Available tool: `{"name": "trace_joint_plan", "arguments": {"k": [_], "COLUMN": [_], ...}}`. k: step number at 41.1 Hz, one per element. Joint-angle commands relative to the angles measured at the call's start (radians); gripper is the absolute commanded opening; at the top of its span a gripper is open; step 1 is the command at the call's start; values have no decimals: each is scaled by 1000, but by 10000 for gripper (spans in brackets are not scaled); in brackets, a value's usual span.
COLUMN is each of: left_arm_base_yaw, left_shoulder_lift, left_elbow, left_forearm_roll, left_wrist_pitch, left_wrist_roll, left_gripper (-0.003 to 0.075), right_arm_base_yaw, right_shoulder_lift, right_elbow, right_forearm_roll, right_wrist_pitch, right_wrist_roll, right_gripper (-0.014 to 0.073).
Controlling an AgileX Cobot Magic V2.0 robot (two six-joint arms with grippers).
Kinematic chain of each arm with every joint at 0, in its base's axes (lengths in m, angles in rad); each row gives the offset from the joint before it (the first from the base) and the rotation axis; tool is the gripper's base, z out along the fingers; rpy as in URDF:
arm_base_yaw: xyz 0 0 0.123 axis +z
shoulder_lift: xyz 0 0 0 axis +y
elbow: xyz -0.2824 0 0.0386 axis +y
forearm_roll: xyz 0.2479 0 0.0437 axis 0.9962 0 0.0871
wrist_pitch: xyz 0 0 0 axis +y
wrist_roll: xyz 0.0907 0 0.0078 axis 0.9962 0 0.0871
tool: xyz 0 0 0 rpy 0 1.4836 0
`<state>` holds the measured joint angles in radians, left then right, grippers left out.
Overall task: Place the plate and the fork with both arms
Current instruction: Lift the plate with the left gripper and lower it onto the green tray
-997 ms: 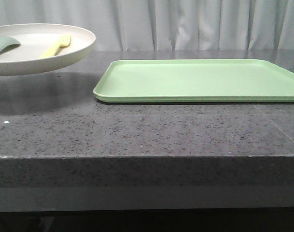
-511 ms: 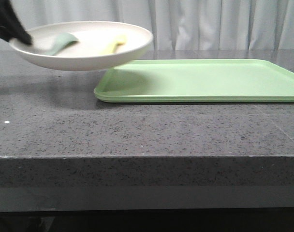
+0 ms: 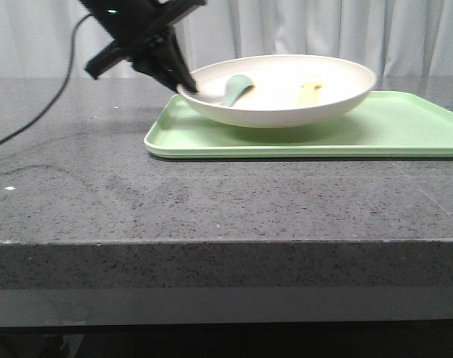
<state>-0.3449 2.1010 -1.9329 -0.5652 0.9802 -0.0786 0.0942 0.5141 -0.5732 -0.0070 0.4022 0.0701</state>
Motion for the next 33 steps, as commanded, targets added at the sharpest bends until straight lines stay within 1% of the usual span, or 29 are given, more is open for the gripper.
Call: {"name": "trace_joint_plan", "arguments": {"k": [1,9,22,33], "left_arm_base_yaw": [-38,-86,-106,-106], "left_shoulder_lift": [-17,62,85,85], "left_elbow": [-109,-199,-201,-201], "left_forearm_roll": [-40,-12,39,40], "left_wrist_pitch": [-41,-65,-89,-84], "left_wrist_roll": [-69,-112,-139,-139], "left_gripper": [-18,-18,-18,-18], "right_arm_base_yaw": [2,2,38,39], "right_shoulder_lift": [10,10,10,10], "right_elbow": [-38,-38,-38,-38], "right_forearm_roll": [-9,-9,-9,-9], "right_wrist_pitch": [-73,-73,-74,-74], "right_wrist_roll": [-3,-3,-3,-3], "right_gripper": [634,634,634,634]}}
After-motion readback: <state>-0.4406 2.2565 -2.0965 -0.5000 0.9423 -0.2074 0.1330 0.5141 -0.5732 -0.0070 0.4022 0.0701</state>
